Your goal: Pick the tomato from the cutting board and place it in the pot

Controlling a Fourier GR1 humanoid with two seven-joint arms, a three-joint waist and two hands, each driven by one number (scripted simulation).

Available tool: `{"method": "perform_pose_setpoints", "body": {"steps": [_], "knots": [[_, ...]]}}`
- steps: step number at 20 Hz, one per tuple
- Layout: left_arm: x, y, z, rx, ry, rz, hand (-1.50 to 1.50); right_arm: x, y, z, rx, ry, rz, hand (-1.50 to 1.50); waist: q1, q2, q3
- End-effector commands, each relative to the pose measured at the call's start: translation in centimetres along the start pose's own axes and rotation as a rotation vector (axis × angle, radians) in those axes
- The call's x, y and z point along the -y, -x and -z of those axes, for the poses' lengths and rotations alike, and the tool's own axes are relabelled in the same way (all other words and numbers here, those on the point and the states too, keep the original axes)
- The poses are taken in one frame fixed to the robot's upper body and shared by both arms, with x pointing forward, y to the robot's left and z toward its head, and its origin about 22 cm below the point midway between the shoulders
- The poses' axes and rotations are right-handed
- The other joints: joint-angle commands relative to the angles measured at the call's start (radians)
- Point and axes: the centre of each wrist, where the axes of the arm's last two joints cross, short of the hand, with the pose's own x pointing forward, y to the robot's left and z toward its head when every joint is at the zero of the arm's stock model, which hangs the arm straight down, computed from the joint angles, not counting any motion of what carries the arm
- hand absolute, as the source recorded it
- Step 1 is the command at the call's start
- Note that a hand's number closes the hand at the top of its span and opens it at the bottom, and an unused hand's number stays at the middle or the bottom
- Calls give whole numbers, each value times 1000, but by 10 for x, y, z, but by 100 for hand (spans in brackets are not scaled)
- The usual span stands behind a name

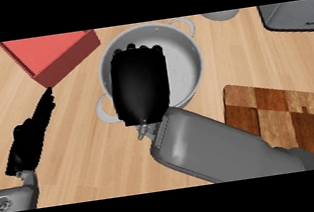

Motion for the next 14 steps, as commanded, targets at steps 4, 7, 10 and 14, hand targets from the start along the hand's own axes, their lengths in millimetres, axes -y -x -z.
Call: {"method": "perform_pose_setpoints", "body": {"steps": [4,7,10,14], "knots": [[-1,3,-1,-3,-11,0,0,28,-25,14,-194,144,171,150,-7,3,1],[-1,10,-3,-17,-24,-4,0,25,-31,18,-191,168,183,150,-16,6,1],[-9,0,5,7,-38,-4,0,19,-31,25,-209,180,210,150,-29,9,2],[-11,5,3,2,-47,10,0,21,-30,51,-220,187,226,150,-40,15,2]]}}
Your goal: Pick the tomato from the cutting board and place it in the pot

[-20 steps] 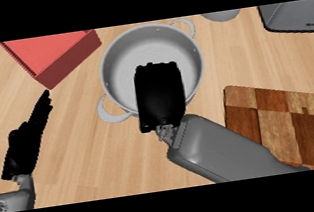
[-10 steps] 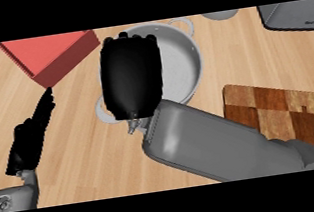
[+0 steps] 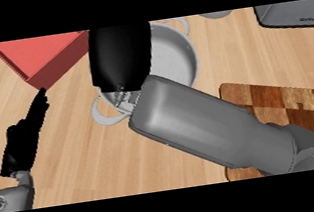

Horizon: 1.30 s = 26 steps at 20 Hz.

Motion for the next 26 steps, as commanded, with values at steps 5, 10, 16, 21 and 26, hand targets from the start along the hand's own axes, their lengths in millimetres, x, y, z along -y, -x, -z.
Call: {"method": "perform_pose_setpoints", "body": {"steps": [5,10,16,21,26], "knots": [[-10,0,0,5,-39,-15,0,-18,4,40,-180,29,82,150,-31,6,1],[-16,-1,-1,1,-36,6,0,-41,22,57,-186,1,106,150,-25,12,2],[-4,5,-5,10,-37,-1,0,-76,56,74,-165,-46,-23,150,-29,16,2],[-5,-4,-2,22,-28,3,0,-84,73,81,-244,-83,110,-150,-10,27,3],[-8,-9,0,44,-18,4,0,-90,85,83,-286,-108,258,-150,-3,29,5]]}}
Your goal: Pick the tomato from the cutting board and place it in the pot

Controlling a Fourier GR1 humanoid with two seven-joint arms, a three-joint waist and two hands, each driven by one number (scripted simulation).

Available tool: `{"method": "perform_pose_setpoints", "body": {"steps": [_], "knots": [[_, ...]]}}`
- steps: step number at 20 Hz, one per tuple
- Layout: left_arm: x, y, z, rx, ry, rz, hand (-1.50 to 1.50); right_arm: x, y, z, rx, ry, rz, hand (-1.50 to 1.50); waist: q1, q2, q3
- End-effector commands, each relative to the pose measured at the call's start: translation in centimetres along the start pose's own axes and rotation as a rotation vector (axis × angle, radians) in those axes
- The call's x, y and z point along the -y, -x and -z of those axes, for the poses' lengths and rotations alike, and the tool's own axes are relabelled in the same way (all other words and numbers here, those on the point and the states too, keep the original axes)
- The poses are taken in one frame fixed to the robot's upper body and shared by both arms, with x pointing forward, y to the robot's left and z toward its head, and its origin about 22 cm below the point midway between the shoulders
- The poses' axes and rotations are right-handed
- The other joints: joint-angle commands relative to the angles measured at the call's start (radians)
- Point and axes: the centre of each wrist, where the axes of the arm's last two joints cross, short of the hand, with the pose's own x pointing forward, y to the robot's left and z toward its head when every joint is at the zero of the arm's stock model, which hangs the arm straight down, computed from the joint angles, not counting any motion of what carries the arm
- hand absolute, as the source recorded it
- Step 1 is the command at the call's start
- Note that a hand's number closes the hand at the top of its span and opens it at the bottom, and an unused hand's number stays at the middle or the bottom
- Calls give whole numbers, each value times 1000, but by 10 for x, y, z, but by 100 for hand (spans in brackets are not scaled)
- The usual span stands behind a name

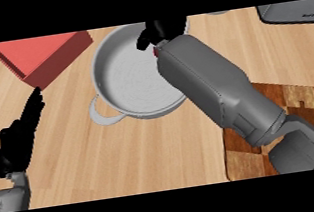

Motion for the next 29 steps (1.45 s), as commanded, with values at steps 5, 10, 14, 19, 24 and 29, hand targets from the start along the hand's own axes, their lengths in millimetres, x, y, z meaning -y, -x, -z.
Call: {"method": "perform_pose_setpoints", "body": {"steps": [5,10,14,19,24,29], "knots": [[11,-1,0,5,6,-3,0,-10,19,7,22,10,126,-150,4,-1,0],[7,-11,3,11,5,-19,0,13,-4,7,97,218,426,-150,2,-2,3],[12,5,-2,-8,19,-12,0,18,-1,6,67,267,585,-150,-10,-5,1],[8,5,-6,-36,-30,-14,0,22,-6,0,77,147,683,-150,-42,-24,1],[-11,11,-4,-50,-48,-11,0,9,0,-23,107,93,766,-150,-66,-32,1],[-8,28,-28,-82,-70,-27,0,-10,23,-60,101,75,846,-150,-109,-46,1]]}}
